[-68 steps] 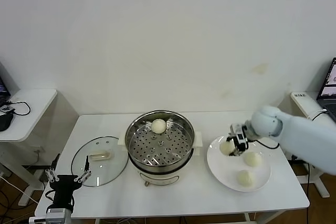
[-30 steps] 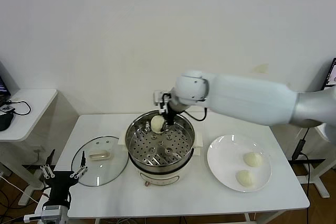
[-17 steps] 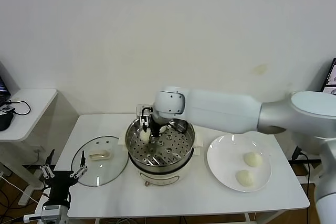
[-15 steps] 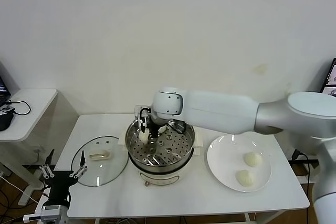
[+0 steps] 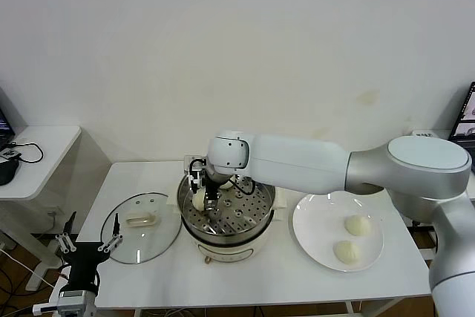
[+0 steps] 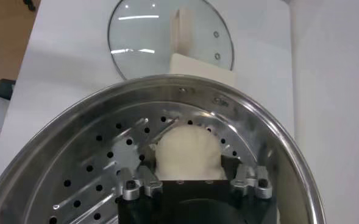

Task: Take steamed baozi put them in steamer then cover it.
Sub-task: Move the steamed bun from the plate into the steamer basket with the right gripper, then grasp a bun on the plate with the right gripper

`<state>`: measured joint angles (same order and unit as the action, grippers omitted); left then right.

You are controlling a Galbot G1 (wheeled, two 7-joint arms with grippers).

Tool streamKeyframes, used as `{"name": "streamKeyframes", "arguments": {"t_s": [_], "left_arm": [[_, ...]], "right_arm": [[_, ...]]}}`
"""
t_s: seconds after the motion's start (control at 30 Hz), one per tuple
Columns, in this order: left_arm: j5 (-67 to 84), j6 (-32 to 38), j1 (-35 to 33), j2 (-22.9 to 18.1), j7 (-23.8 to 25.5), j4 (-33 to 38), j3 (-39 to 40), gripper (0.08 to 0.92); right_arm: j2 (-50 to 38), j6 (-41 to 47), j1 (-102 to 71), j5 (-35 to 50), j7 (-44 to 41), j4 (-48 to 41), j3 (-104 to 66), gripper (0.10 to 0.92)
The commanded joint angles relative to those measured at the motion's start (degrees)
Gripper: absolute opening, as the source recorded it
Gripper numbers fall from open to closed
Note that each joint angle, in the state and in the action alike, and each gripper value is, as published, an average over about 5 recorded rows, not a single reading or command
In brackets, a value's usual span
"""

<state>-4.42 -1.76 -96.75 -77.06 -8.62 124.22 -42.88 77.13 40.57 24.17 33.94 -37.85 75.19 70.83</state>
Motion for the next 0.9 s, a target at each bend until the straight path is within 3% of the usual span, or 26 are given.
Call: {"name": "streamKeyframes", "arguments": {"t_s": [0.03, 0.3, 0.6, 0.9], "left_arm": [[-0.04, -0.01, -0.03, 0.01, 0.03, 0.1, -0.01, 0.823], [0.07, -0.02, -0.06, 0.37, 0.05, 0.1, 0.13, 0.823], [0.09, -0.09, -0.27, 1.02, 0.09, 0.86, 0.82, 0.823], [-0.23, -0.14, -0.39, 1.78, 0.13, 0.86, 1.71, 0.823]], "right_arm": [[-1.17, -0.17, 1.4, 0.1, -0.43, 1.25, -0.16, 0.82], [-12.76, -6.16, 11.0, -6.15, -9.58, 9.78, 0.85, 0.823], [-34.31, -14.86, 19.7, -12.72, -19.37, 22.87, 3.72, 0.823], [-54.45, -22.86, 16.05, -24.94, -24.88, 29.9, 5.87, 0.823]]}}
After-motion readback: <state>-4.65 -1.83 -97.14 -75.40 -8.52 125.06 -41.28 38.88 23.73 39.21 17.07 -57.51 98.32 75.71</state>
